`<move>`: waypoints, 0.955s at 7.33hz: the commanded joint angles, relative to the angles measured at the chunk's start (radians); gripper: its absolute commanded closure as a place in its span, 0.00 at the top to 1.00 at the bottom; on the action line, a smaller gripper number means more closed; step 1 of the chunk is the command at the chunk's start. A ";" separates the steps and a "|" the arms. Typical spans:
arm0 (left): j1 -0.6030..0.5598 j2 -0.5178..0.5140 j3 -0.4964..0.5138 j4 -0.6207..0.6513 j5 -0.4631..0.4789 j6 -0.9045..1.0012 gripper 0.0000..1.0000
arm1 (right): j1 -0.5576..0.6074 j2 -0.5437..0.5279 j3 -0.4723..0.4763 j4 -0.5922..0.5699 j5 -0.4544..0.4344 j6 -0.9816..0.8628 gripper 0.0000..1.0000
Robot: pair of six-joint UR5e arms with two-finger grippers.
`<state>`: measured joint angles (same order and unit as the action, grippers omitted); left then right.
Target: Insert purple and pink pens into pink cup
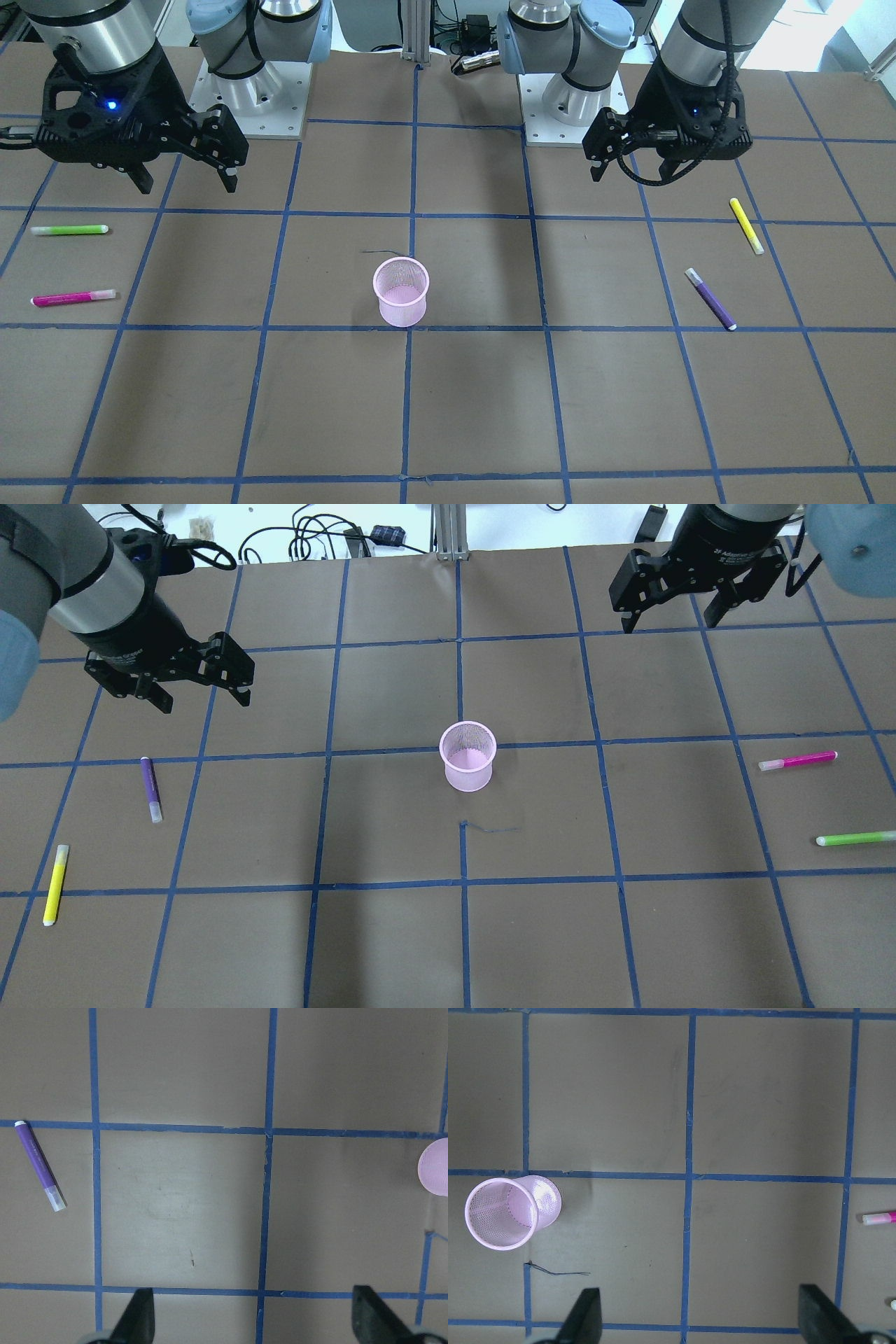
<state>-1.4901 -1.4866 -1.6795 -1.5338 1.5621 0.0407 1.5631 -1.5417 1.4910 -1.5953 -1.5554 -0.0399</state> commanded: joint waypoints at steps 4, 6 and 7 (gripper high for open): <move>-0.025 0.012 0.001 0.000 0.013 0.010 1.00 | 0.000 0.002 0.002 0.000 0.002 -0.006 1.00; -0.024 0.017 0.001 -0.035 0.016 0.010 1.00 | -0.017 0.008 0.005 -0.002 -0.002 -0.134 0.98; -0.021 0.016 0.007 -0.032 0.015 0.010 1.00 | -0.031 0.008 0.006 0.003 -0.015 -0.238 0.98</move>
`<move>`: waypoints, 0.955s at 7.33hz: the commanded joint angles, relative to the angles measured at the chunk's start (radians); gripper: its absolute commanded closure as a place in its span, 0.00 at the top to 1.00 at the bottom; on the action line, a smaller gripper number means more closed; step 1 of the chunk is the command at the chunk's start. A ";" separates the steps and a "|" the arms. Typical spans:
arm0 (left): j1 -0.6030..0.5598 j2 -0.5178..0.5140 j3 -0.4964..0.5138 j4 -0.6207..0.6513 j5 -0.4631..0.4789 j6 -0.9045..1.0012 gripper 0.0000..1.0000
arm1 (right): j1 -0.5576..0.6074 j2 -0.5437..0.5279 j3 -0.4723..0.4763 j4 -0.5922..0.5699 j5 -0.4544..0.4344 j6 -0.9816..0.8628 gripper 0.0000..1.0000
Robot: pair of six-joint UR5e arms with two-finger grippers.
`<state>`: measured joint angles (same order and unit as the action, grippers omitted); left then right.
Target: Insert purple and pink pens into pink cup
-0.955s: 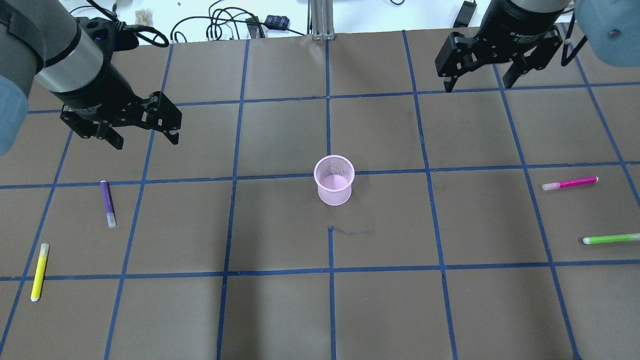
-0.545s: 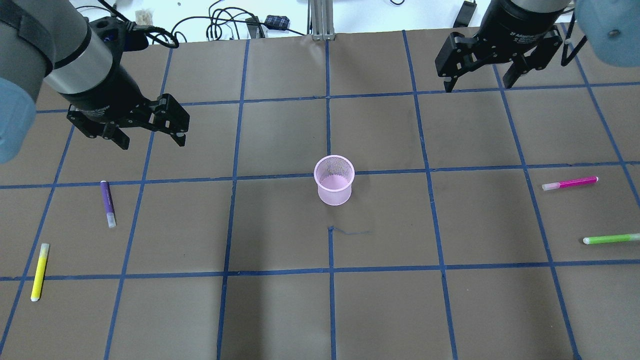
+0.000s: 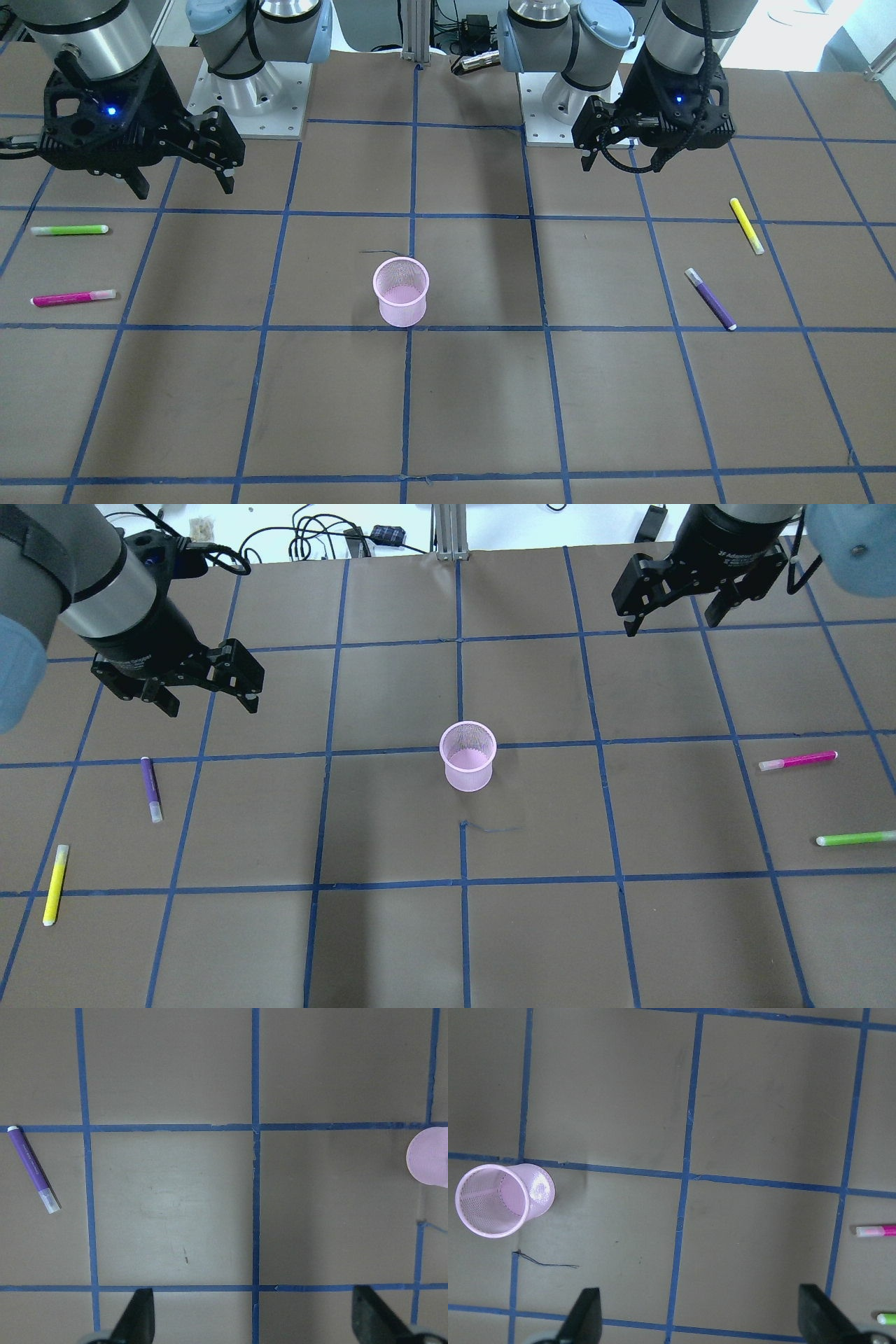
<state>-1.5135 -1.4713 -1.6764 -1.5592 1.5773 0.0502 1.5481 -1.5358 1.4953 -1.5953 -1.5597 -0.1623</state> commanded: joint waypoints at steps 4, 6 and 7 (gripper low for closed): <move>0.054 -0.012 0.000 0.043 0.000 0.002 1.00 | -0.210 0.002 0.014 0.008 -0.011 -0.476 0.95; 0.160 -0.017 -0.008 0.030 -0.006 0.005 1.00 | -0.357 0.002 0.055 0.000 0.009 -0.682 0.94; 0.173 -0.035 -0.016 0.045 -0.007 0.003 1.00 | -0.420 0.011 0.065 -0.008 0.026 -0.797 0.94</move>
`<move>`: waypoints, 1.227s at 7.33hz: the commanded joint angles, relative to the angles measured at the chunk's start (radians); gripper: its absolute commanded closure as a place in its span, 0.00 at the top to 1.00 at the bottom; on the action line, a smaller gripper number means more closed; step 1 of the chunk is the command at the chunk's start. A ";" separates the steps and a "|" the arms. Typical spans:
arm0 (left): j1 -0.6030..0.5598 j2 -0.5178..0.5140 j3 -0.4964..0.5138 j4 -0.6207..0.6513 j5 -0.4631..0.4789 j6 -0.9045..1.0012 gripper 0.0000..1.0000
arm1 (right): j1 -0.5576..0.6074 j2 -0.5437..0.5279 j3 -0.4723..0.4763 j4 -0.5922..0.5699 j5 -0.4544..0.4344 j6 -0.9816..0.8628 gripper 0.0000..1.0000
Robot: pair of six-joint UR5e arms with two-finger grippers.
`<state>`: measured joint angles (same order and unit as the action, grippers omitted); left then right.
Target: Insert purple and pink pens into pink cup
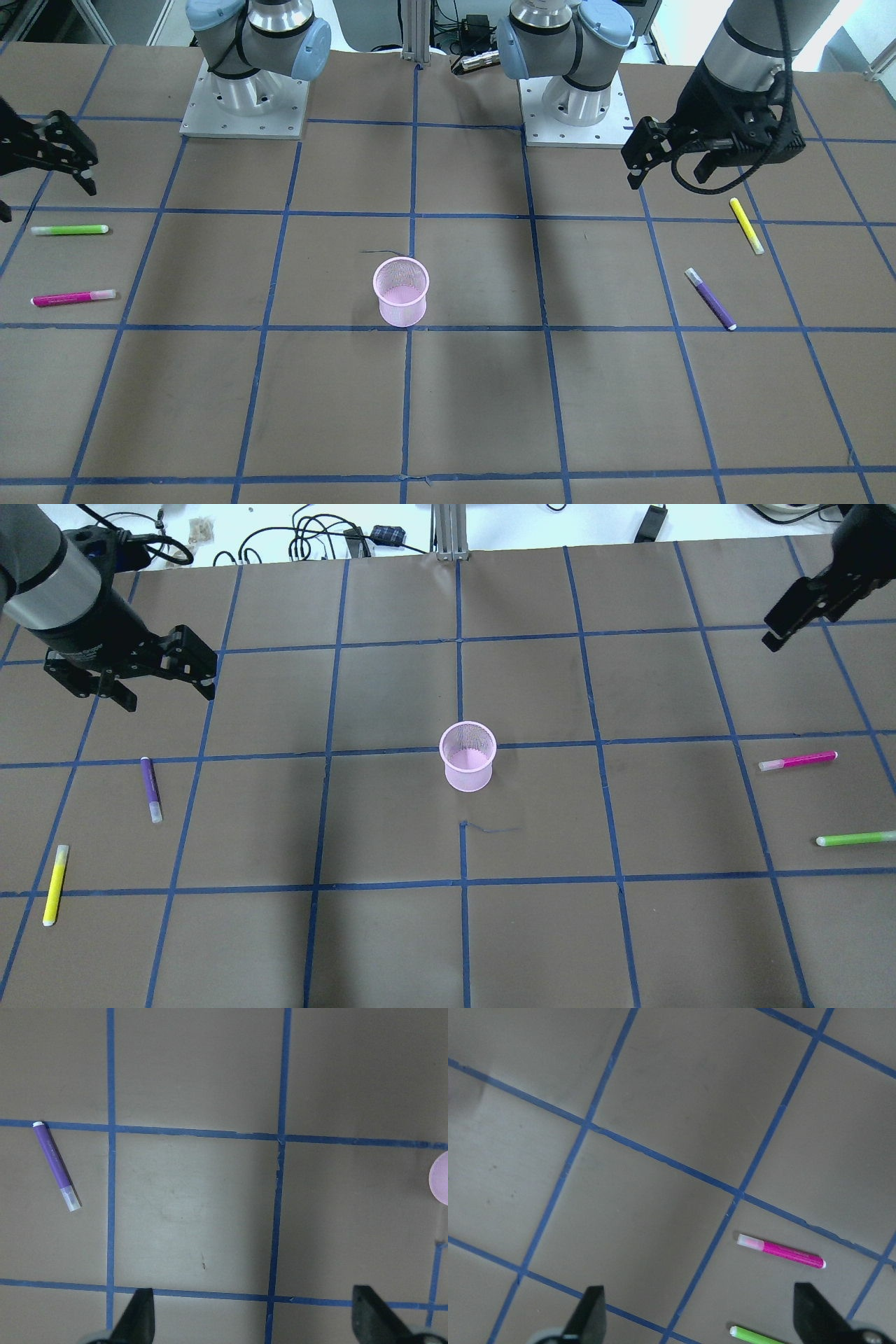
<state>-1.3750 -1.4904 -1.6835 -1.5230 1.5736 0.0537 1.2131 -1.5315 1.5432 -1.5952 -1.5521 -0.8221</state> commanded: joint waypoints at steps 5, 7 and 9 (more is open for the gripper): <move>0.311 -0.173 -0.028 0.157 0.002 0.052 1.00 | -0.360 0.178 0.098 -0.249 0.137 -0.902 0.91; 0.349 -0.267 -0.071 0.322 0.002 0.054 1.00 | -0.427 0.317 0.100 -0.301 0.208 -1.182 0.91; 0.350 -0.359 -0.096 0.469 0.002 0.054 1.00 | -0.457 0.457 0.091 -0.318 0.210 -1.436 0.89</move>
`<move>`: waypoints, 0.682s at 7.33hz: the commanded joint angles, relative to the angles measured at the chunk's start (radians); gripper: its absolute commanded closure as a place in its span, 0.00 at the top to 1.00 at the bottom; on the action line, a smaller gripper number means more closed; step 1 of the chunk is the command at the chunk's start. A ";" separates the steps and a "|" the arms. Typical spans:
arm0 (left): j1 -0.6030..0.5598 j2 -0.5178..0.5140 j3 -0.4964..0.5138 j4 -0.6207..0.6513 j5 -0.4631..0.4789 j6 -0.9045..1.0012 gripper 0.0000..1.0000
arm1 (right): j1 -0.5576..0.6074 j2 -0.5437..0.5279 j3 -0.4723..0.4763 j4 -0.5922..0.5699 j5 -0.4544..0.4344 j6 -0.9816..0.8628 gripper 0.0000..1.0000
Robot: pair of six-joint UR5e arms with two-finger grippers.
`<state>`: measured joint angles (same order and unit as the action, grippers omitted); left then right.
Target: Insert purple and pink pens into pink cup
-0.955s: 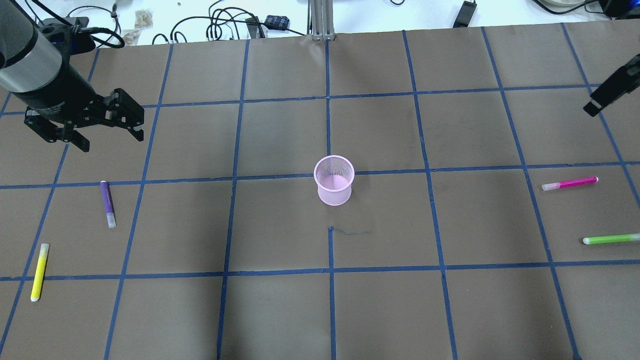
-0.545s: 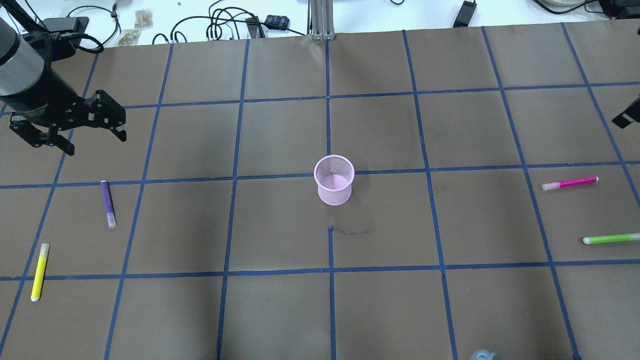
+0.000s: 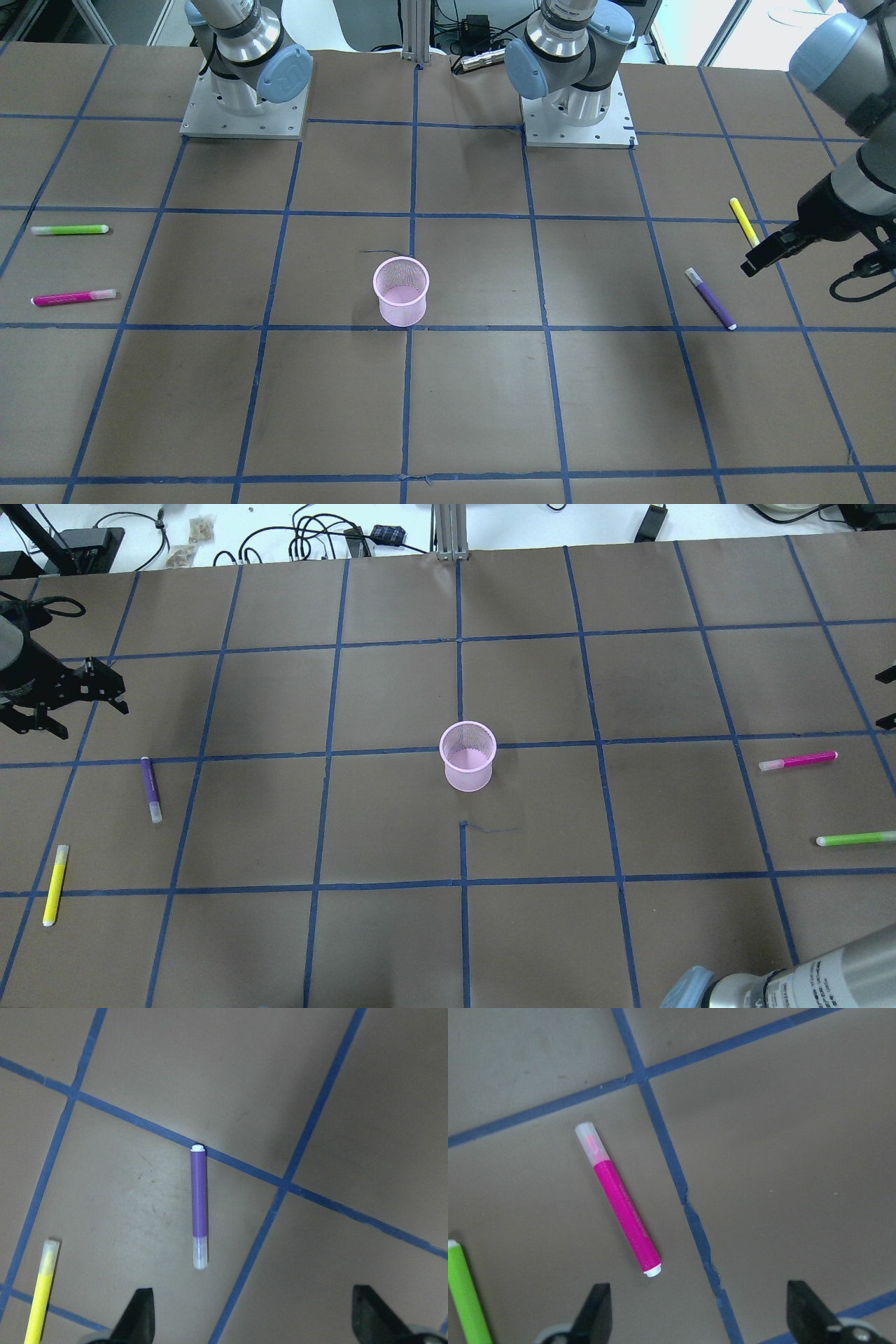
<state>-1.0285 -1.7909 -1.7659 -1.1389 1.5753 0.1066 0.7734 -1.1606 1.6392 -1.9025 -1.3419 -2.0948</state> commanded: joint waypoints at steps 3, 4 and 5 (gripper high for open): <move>0.007 -0.157 -0.017 0.155 0.002 -0.001 1.00 | -0.016 0.128 0.007 0.008 0.014 -0.343 0.78; 0.010 -0.180 -0.018 0.156 0.002 -0.001 1.00 | -0.016 0.128 0.007 0.010 0.012 -0.350 0.78; 0.021 -0.197 -0.024 0.156 0.002 0.002 1.00 | -0.016 0.128 0.008 0.011 0.014 -0.364 0.77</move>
<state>-1.0172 -1.9619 -1.7848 -0.9876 1.5768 0.1065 0.7579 -1.0335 1.6452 -1.8943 -1.3298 -2.4410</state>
